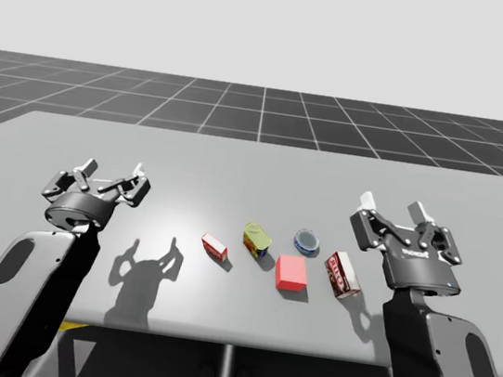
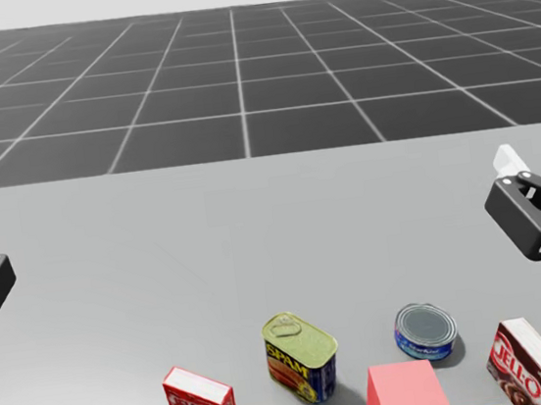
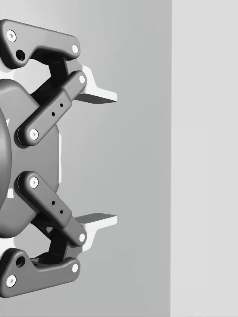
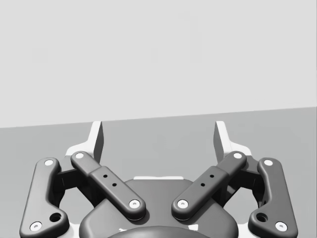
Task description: Find the red cube and pick it up.
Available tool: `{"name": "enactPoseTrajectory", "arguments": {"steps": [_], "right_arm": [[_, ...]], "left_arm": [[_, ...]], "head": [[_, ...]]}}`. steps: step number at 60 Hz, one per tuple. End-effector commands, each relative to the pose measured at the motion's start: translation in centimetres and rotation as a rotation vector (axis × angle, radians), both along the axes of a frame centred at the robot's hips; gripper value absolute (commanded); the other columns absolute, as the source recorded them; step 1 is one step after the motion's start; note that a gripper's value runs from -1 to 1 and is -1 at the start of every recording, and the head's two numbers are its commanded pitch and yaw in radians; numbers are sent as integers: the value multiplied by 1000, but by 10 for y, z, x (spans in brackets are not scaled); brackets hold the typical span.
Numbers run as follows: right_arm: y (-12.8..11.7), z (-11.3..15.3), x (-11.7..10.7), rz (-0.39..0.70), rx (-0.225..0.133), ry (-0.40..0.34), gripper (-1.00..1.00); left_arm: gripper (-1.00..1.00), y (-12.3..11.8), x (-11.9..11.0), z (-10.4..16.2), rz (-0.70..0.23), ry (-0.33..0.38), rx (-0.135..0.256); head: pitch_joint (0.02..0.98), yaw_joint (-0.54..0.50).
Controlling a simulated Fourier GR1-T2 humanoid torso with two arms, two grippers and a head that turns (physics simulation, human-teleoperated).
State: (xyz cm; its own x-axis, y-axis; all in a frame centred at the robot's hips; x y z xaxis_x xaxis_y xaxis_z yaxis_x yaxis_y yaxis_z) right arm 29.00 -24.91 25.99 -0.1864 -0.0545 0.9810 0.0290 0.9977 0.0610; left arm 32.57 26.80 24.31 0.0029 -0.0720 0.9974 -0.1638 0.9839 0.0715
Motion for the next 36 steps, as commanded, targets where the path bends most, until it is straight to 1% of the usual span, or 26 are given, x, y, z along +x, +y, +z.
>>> {"name": "enactPoseTrajectory", "arguments": {"steps": [1,7,8,18,23,30,33,36], "right_arm": [[0,0,0,-2,-7,1,-1000],[0,0,0,1,-10,1,-1000],[0,0,0,2,-10,1,-1000],[0,0,0,4,-11,4,-1000],[1,0,0,5,-12,6,-1000],[1,0,0,10,-9,7,-1000],[2,0,0,18,1,16,-1000],[5,1,-3,31,25,40,-1000]], "left_arm": [[-1000,-1,0,0,-4,0,1],[-1000,-1,0,0,-6,0,1],[-1000,-1,0,1,-7,-1,1],[-1000,-3,0,1,-13,-1,0],[-1000,-4,-1,1,-16,-2,0],[-1000,-6,-1,1,-18,-1,-2],[-1000,-6,-1,1,-18,-1,-2],[-1000,-7,-1,1,-18,0,-5]], "head": [[649,-52],[706,-76],[727,-89],[814,-147],[846,-179],[864,-205],[867,-208],[868,-208]]}}
